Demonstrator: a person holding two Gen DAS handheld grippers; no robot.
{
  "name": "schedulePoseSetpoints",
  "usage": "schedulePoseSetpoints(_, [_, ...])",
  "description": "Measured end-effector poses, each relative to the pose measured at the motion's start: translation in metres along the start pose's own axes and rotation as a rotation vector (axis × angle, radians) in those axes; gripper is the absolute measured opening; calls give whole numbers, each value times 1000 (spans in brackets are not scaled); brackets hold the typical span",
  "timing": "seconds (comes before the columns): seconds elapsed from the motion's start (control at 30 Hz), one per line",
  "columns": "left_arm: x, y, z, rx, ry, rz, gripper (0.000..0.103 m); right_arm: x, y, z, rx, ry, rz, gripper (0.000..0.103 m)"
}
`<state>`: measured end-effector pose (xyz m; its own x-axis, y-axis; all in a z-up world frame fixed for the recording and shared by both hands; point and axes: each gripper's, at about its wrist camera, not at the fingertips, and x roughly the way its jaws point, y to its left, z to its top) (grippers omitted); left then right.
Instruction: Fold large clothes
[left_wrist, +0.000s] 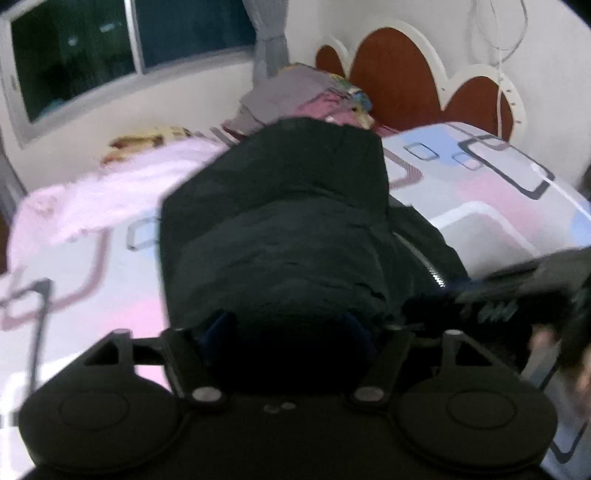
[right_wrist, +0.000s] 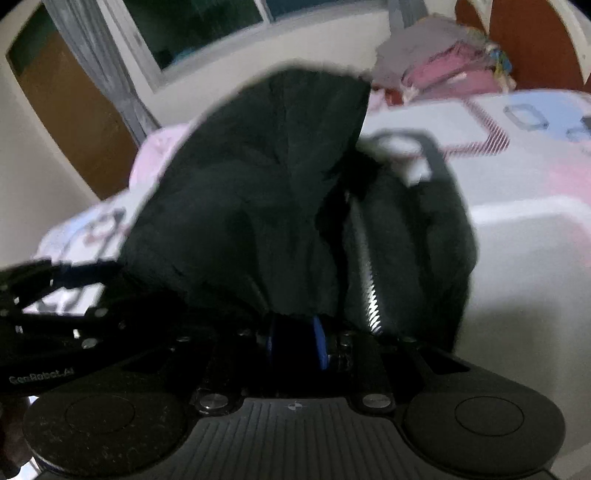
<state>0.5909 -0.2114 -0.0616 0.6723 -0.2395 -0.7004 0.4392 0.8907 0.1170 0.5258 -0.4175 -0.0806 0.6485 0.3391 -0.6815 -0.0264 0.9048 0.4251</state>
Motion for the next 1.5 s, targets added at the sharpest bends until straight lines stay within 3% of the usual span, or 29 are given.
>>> schedulePoseSetpoints(0.03, [-6, 2, 2, -3, -20, 15, 89, -9, -6, 4, 22, -36, -4, 82])
schedulePoseSetpoints(0.07, [-12, 8, 3, -16, -42, 25, 92, -18, -15, 8, 45, -88, 23, 102])
schedulePoseSetpoints(0.23, [-5, 32, 4, -58, -12, 69, 97, -21, -60, 23, 191, -58, 69, 102])
schedulePoseSetpoints(0.3, [-3, 43, 4, -93, -8, 61, 99, -25, -63, 25, 174, -73, 66, 93])
schedulePoseSetpoints(0.4, [2, 54, 4, -129, -2, 70, 100, -25, -59, 27, 115, -71, 45, 93])
schedulePoseSetpoints(0.6, [5, 70, 2, -153, 12, 92, 100, -3, -98, 18, 219, -15, 45, 93])
schedulePoseSetpoints(0.73, [8, 78, 3, -172, 4, 100, 100, -24, -88, 26, 167, -163, 65, 91])
schedulePoseSetpoints(0.8, [12, 80, 10, -169, -8, 111, 100, -24, -66, 40, 72, -200, 59, 72])
schedulePoseSetpoints(0.83, [15, 81, 14, -166, -11, 109, 99, -22, -55, 47, 34, -210, 68, 71])
schedulePoseSetpoints(0.9, [19, 83, 25, -162, -27, 100, 95, -15, -28, 65, -50, -225, 81, 58])
schedulePoseSetpoints(1.0, [29, 92, 50, -179, -52, 100, 80, 3, 8, 92, -139, -225, 78, 50])
schedulePoseSetpoints(1.17, [62, 108, 89, -271, -63, -1, 64, 59, 48, 135, -184, -172, 39, 43])
schedulePoseSetpoints(1.23, [82, 107, 95, -294, -36, -55, 52, 87, 61, 142, -233, -134, 13, 42])
schedulePoseSetpoints(1.3, [108, 96, 93, -293, 45, -162, 51, 127, 59, 139, -246, 4, -113, 41])
schedulePoseSetpoints(1.37, [129, 68, 86, -175, 93, -111, 52, 159, 40, 121, -225, 117, -147, 41])
schedulePoseSetpoints(1.5, [146, 38, 78, -91, 120, -54, 52, 176, 1, 107, -104, 133, -70, 40])
